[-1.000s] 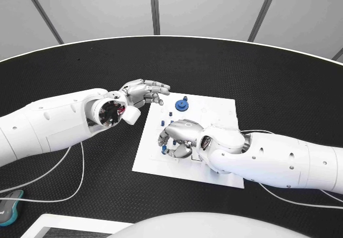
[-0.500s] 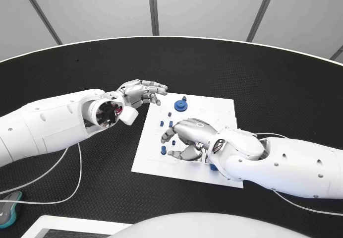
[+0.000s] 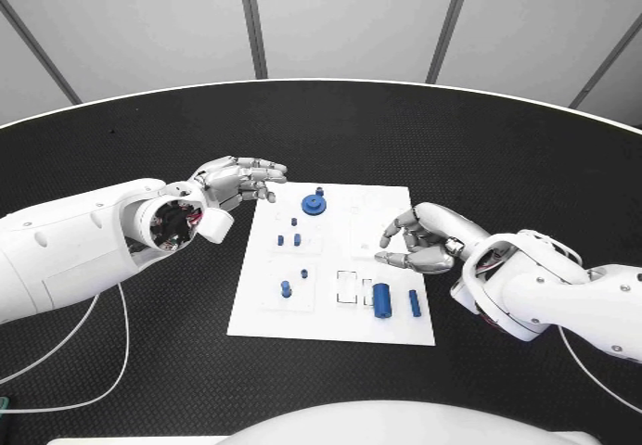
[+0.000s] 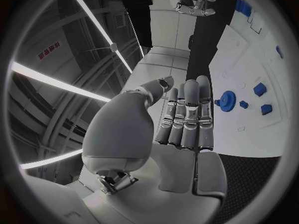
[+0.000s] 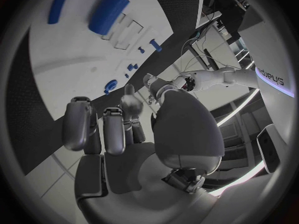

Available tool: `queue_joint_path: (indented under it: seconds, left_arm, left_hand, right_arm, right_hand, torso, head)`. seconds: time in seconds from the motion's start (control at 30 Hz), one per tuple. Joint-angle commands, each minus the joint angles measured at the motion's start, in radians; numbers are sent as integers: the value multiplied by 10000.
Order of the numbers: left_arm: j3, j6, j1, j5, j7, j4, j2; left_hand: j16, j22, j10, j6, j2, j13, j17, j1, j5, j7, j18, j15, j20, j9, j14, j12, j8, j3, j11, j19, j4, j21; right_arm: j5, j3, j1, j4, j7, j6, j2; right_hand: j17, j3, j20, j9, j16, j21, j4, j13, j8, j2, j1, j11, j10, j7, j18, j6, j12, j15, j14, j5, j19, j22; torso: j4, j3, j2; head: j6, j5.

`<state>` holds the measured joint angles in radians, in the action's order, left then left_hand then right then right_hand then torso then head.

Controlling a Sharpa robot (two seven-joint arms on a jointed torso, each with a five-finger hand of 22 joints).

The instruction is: Assemble the parts on the task board

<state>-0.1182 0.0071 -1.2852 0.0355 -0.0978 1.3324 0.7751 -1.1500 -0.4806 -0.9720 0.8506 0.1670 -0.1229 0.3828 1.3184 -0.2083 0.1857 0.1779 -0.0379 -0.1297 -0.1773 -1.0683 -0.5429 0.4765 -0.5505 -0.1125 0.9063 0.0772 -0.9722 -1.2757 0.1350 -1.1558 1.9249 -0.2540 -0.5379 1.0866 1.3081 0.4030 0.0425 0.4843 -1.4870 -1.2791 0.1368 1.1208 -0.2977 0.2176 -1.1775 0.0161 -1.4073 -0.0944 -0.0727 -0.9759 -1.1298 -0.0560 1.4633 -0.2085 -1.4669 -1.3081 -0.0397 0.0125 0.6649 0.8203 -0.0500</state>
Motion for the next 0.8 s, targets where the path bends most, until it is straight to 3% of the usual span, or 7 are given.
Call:
queue_joint_path:
  seconds: [0.03, 0.27, 0.5, 0.8]
  left_arm:
    - [-1, 3, 1, 1, 1, -9, 5]
    - [-2, 49, 4, 1, 6, -20, -8]
    - [-2, 70, 4, 1, 8, -10, -9]
    - [-2, 66, 5, 1, 11, 14, 26]
  left_hand:
    - [-6, 8, 89, -55, -77, -15, -9, -10, -20, -12, 67, -15, -17, 5, 64, -68, -11, 74, -11, 36, 6, 35]
    - [-8, 11, 88, -51, -80, -17, -12, -19, -19, -13, 66, -16, -18, 4, 65, -76, -7, 80, -11, 36, -3, 39]
    - [-8, 11, 88, -51, -80, -17, -12, -19, -19, -13, 66, -16, -18, 4, 65, -76, -7, 80, -11, 36, -3, 39]
    - [-11, 16, 87, -47, -87, -18, -15, -30, -20, -16, 66, -17, -20, 3, 67, -85, -3, 86, -9, 36, -15, 45]
  right_arm:
    - [112, 91, 141, 175, -582, -243, 705]
    - [67, 245, 443, 377, -1469, -465, 860]
    - [-117, 279, 753, 309, -2027, -452, 461]
    - [-148, 285, 1088, 123, -2273, -435, -51]
  right_hand:
    - [1387, -389, -24, 276, -226, -418, 395, 2374, -335, -63, 82, 6, -517, -37, 160, 187, -2328, -10, 847, -135, -492, -651]
    - [1705, -714, -12, 491, -402, -725, 723, 3104, -588, -72, 91, 4, -770, -35, 221, 314, -3004, -6, 903, -125, -548, -923]
    - [1788, -919, -11, 561, -447, -795, 896, 3185, -668, -29, 187, -2, -784, -24, 234, 361, -3065, -9, 917, -113, -558, -989]
    - [1831, -1267, 8, 608, -472, -805, 1152, 3216, -674, -17, 281, 28, -757, -54, 236, 563, -3064, 15, 922, -43, -550, -1015]
  torso:
    - [109, -40, -63]
    - [179, -72, -84]
    - [179, -55, -78]
    - [184, -62, -72]
  head:
    - [-5, -143]
    - [49, -217]
    - [92, -219]
    - [131, -196]
